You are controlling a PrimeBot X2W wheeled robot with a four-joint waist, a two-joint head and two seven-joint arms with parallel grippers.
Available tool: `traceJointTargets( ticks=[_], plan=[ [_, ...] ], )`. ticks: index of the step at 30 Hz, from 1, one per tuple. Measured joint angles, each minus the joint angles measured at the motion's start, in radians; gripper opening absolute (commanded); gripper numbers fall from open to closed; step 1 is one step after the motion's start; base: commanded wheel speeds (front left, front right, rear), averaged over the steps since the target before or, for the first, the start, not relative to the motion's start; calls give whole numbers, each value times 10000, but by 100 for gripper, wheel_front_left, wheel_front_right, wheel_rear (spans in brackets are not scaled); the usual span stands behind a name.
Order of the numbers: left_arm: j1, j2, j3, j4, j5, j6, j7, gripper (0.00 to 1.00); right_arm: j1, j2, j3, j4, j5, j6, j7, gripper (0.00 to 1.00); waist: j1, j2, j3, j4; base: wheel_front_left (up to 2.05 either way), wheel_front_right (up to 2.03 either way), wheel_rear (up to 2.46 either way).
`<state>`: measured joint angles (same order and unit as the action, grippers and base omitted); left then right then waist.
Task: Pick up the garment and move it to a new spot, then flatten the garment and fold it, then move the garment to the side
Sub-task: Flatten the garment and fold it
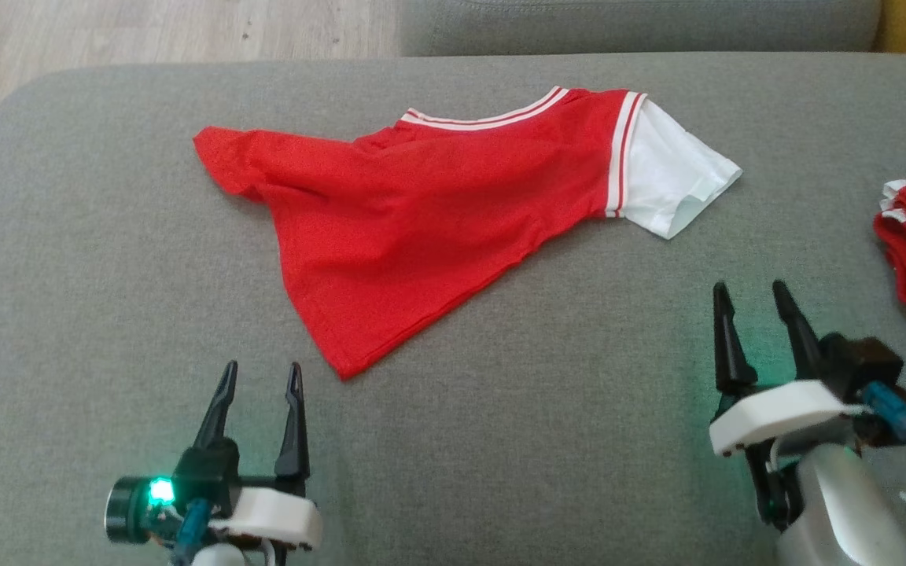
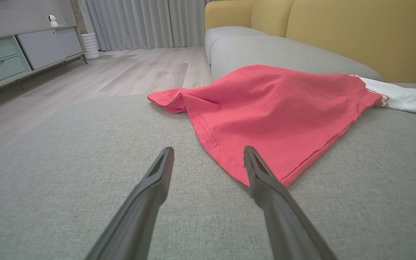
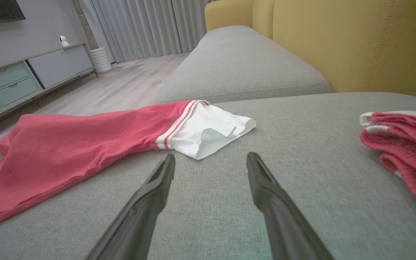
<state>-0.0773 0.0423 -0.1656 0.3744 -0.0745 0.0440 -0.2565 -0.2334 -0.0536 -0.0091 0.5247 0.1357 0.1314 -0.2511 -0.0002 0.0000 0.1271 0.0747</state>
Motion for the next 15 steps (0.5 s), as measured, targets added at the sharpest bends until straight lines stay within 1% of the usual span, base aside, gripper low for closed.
traceJointTargets(
  ticks=[3,9,11,13,14,15],
  plan=[
    [218,0,-15,-100,21,2,0,100,234,13,65,-40,36,2,0,100,0,0,-76,-9,0,0,0],
    [279,2,-155,-128,-54,2,0,100,190,23,6,-104,96,0,0,100,1,0,73,53,0,0,0],
    [241,6,-288,-151,-54,-2,0,100,27,35,-199,21,-265,2,0,100,2,0,240,97,0,0,0],
    [146,4,-391,-178,-102,-6,0,100,-463,54,-660,472,-629,2,2,100,2,0,467,158,0,0,0],
    [146,4,-391,-178,-102,-6,0,100,-463,54,-660,472,-629,2,2,100,2,0,467,158,0,0,0],
    [75,4,-487,-192,-148,-17,0,100,-800,42,-884,658,-771,0,2,100,3,0,595,195,0,0,0]
  ],
)
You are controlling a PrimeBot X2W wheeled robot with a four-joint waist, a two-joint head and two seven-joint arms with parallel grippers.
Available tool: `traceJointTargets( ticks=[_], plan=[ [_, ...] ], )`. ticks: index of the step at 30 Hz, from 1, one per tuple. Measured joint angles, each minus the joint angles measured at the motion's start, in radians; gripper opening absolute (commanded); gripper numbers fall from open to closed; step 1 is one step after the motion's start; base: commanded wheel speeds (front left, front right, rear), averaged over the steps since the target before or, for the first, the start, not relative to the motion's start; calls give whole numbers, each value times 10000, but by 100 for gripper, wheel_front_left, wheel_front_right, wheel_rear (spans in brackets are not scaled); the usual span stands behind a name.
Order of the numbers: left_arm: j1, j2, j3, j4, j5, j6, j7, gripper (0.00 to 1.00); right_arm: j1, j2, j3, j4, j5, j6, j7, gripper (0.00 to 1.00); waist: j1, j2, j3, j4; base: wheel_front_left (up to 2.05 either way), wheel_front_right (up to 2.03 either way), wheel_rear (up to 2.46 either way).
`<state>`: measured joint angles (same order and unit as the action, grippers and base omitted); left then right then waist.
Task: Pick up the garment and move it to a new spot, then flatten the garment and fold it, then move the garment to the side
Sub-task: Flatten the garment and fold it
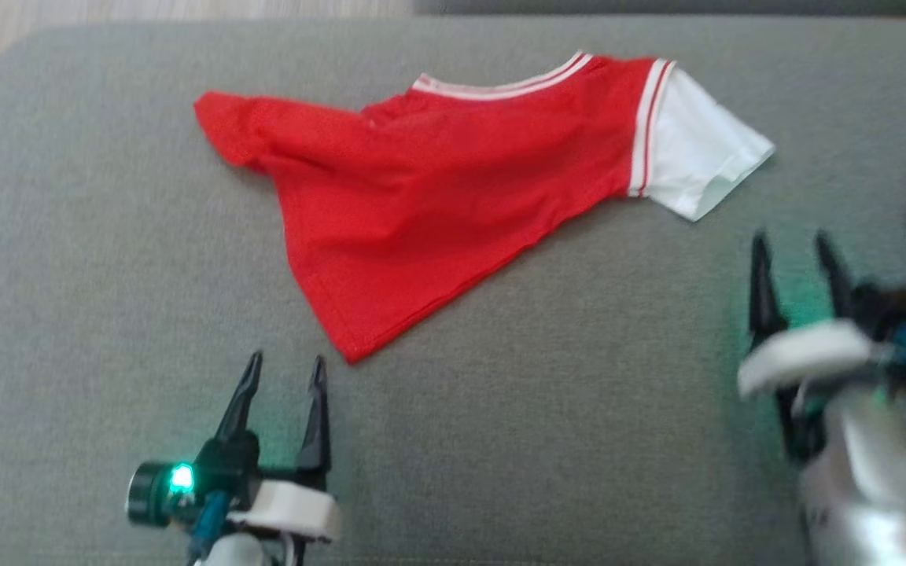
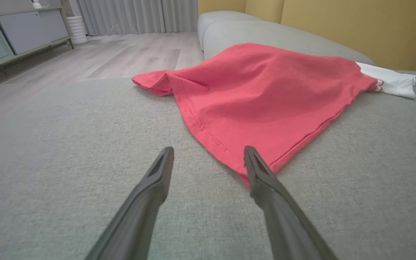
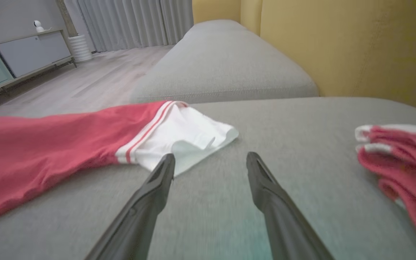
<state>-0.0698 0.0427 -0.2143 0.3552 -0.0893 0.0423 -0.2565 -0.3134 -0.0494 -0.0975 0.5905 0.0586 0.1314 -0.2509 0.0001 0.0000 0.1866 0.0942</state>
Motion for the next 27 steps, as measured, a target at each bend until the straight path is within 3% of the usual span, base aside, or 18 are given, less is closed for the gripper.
traceJointTargets(
  ticks=[8,15,23,24,25,26,27],
  plan=[
    [-900,2,-658,2,-334,-75,0,100,-3073,-616,-941,1605,-1239,2,-2,100,2,0,1102,500,0,0,0],
    [-1304,-6,-1126,35,-533,-73,0,100,-4368,-1310,-2128,3191,-2585,0,-2,100,2,0,1915,1089,0,0,0],
    [-1546,-8,-1112,148,-606,-63,0,100,-5404,-1517,-3141,4351,-3515,2,136,100,-1,0,2544,1497,0,0,0],
    [-1546,-8,-1110,155,-606,-58,0,100,-5427,-1519,-3248,4399,-3597,0,134,85,-1,0,2559,1500,0,0,0],
    [-1546,-10,-1116,169,-606,-58,0,100,-5433,-1517,-3319,4454,-3651,2,127,20,0,0,2537,1495,0,0,0],
    [-1546,-10,-1116,171,-606,-56,0,100,-5432,-1511,-3359,4523,-3680,0,96,0,-1,0,2494,1480,0,0,0],
    [-1545,-8,-1108,171,-606,-23,0,100,-5422,-1494,-3396,4608,-3680,0,69,0,-1,0,2438,1453,0,0,0]
  ],
)
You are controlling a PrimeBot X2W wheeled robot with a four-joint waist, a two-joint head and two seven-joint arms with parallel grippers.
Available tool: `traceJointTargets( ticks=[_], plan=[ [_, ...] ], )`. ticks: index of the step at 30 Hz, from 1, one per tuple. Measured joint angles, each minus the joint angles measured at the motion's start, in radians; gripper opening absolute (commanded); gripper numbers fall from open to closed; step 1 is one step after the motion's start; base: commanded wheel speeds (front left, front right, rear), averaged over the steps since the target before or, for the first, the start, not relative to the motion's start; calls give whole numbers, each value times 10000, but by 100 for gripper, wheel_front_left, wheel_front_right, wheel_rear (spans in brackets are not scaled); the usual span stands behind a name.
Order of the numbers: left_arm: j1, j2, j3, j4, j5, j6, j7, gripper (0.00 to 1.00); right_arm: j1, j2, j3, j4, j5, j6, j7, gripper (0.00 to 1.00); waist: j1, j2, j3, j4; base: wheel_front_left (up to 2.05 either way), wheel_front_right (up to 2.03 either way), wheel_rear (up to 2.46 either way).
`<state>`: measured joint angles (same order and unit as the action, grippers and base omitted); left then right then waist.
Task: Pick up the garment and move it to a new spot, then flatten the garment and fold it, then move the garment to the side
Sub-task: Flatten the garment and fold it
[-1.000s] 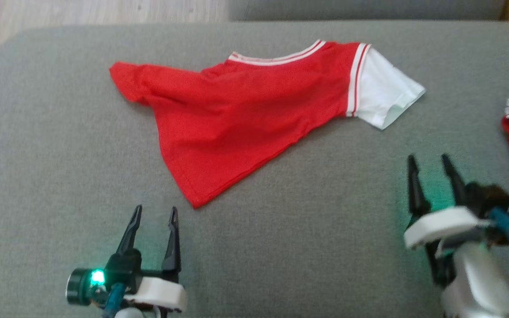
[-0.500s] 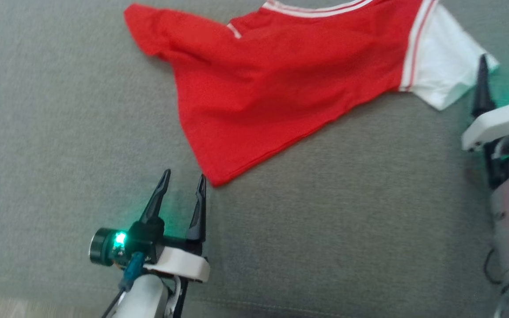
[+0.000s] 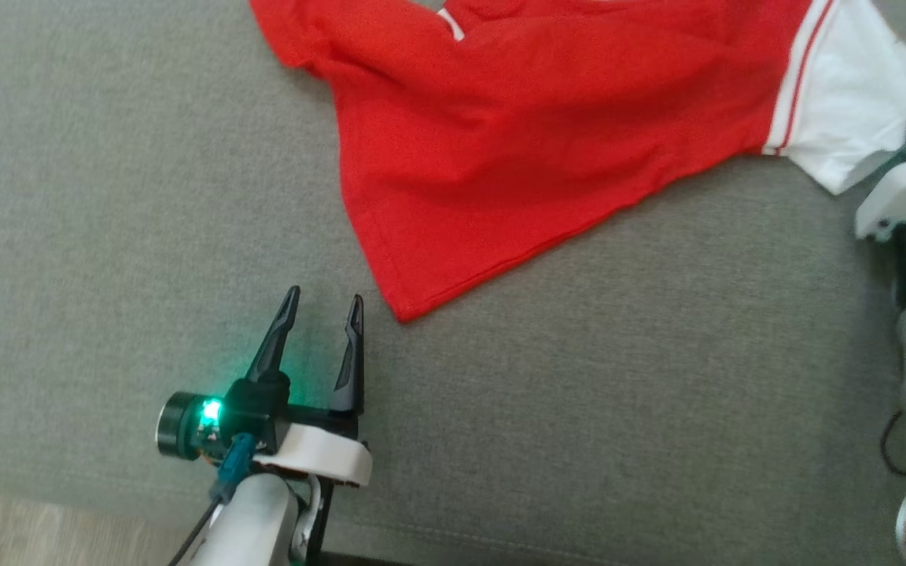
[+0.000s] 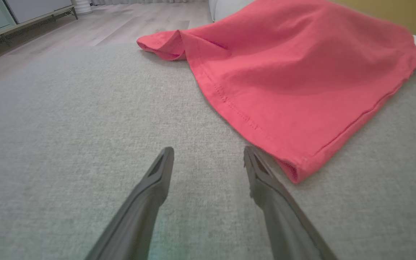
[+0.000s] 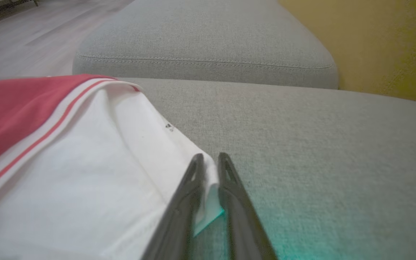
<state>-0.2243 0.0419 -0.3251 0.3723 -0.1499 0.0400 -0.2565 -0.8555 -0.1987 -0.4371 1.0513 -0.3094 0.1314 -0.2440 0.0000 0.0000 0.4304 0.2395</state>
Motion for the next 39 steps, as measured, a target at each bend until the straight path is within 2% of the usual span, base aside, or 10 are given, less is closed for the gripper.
traceJointTargets(
  ticks=[5,9,10,21,22,23,24,28,31,39],
  plan=[
    [38,-2,88,58,4,36,0,100,494,412,-171,155,278,0,-119,0,0,0,-420,-312,0,0,0],
    [148,0,349,111,71,-10,0,100,1568,1026,161,-679,1030,2,-121,0,0,0,-893,-702,0,0,0],
    [293,4,407,138,186,-56,0,100,2263,1252,428,-1064,1572,2,-119,0,0,0,-1159,-925,0,0,0],
    [1296,10,972,468,280,-67,0,100,5588,1519,1678,-2525,3622,2,-113,0,-2,0,-2595,-2137,0,0,0],
    [1346,10,1007,487,293,-67,0,100,5741,1526,1793,-2750,3626,2,-111,20,-3,0,-2684,-2218,0,0,0],
    [1392,10,1043,495,345,-63,0,100,5868,1532,1887,-3072,3639,2,-111,78,-3,0,-2766,-2288,0,0,0],
    [1443,10,1074,504,370,-61,0,100,5959,1530,2017,-3459,3636,2,-111,100,-1,0,-2842,-2342,0,0,0],
    [1542,13,1352,499,497,-21,0,100,6050,1526,2598,-5022,3359,2,-111,100,-1,0,-3019,-2435,0,0,0],
    [1545,12,1419,464,669,52,0,100,6160,1528,3058,-5701,2947,2,-111,100,0,0,-3110,-2369,0,0,0],
    [1764,13,1659,435,732,155,0,100,6962,1530,3731,-5848,2669,0,-111,100,0,0,-3404,-2171,0,0,0]
  ],
)
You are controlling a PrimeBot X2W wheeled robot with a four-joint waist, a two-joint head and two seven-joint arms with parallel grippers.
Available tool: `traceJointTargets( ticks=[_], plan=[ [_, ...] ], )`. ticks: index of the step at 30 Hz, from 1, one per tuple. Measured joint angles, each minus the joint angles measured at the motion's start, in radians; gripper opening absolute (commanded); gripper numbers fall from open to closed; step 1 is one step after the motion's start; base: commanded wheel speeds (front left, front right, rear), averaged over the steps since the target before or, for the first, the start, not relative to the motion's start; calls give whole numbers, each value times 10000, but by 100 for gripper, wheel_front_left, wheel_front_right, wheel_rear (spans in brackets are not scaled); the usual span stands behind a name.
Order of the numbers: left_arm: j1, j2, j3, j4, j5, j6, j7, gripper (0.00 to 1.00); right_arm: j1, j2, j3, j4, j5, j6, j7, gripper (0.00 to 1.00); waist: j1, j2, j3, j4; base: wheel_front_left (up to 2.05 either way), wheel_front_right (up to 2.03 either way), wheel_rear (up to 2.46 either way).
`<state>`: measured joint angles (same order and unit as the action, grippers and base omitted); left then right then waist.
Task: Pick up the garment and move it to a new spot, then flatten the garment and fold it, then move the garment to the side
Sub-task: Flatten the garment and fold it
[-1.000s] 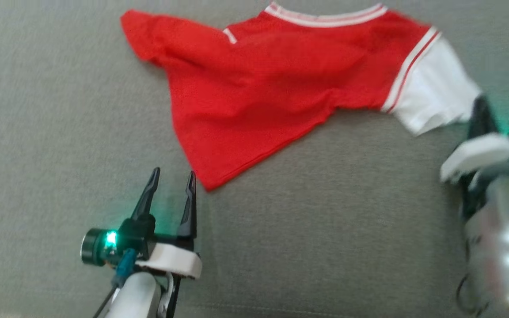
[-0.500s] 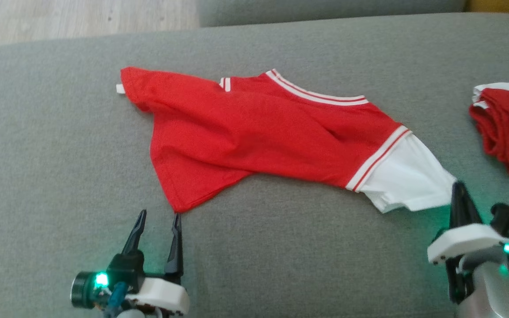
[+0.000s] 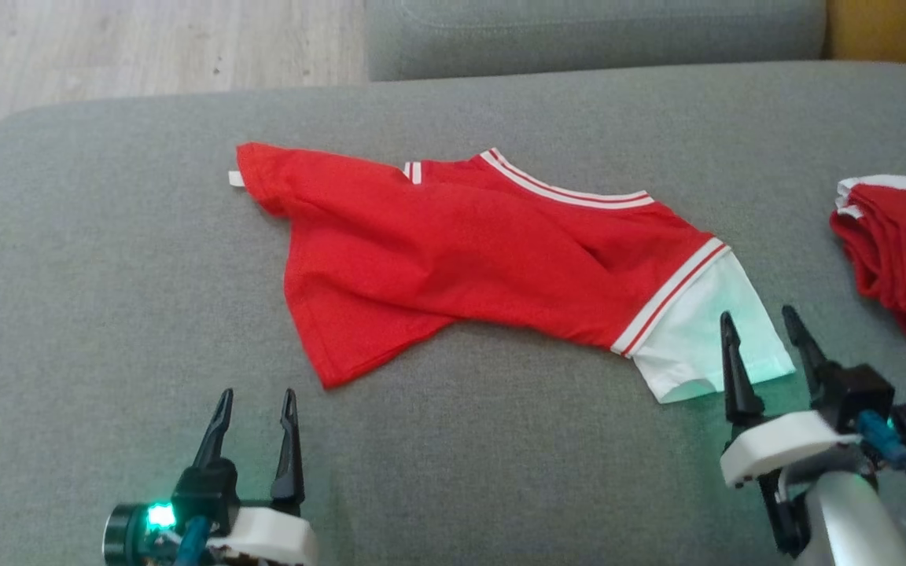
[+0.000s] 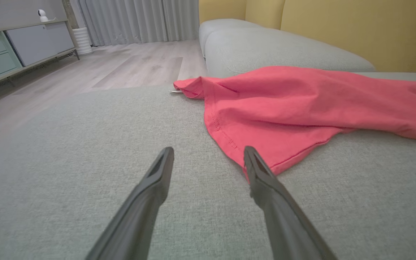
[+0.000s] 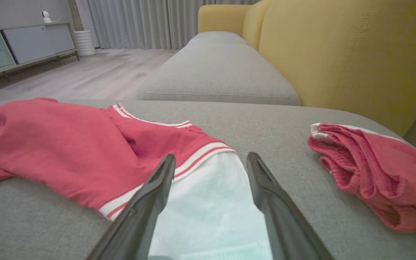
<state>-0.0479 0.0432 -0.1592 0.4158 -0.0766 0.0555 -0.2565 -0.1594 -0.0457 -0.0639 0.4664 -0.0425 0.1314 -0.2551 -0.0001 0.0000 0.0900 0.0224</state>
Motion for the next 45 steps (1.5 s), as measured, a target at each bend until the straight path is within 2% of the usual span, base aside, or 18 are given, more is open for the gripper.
traceJointTargets(
  ticks=[9,17,18,26,33,40,41,43,45],
  plan=[
    [345,2,33,-77,-309,46,0,100,99,0,249,167,155,0,0,100,0,0,-67,21,0,0,0],
    [-473,2,-345,395,-1381,-740,0,100,17,0,502,163,366,0,0,100,2,0,544,-172,0,0,0],
    [-889,0,-408,740,-1680,-970,0,100,-106,2,585,205,476,2,0,100,2,0,704,-318,0,0,0],
    [-1358,-6,-437,1944,-3033,-1452,-10,100,-451,-2,426,192,514,0,0,100,2,0,1162,-1011,0,0,0],
    [-1598,33,-570,1912,-3212,-1701,-88,100,-453,-2,332,173,514,0,0,100,2,0,1398,-1237,0,0,0],
    [-1796,109,-972,1870,-3616,-1712,-100,99,-622,-2,341,213,606,2,0,100,1,0,1555,-1341,0,0,0],
    [-1807,119,-1060,1829,-3680,-1712,-127,85,-636,-2,341,232,617,0,0,100,0,0,1578,-1358,0,0,0],
    [-1829,117,-1139,1785,-3753,-1710,-138,48,-643,-2,282,370,692,2,0,100,1,0,1613,-1377,0,0,0],
    [-1844,115,-1168,1774,-3762,-1710,-134,16,-644,-2,180,545,706,0,0,100,0,0,1623,-1367,0,0,0]
  ],
)
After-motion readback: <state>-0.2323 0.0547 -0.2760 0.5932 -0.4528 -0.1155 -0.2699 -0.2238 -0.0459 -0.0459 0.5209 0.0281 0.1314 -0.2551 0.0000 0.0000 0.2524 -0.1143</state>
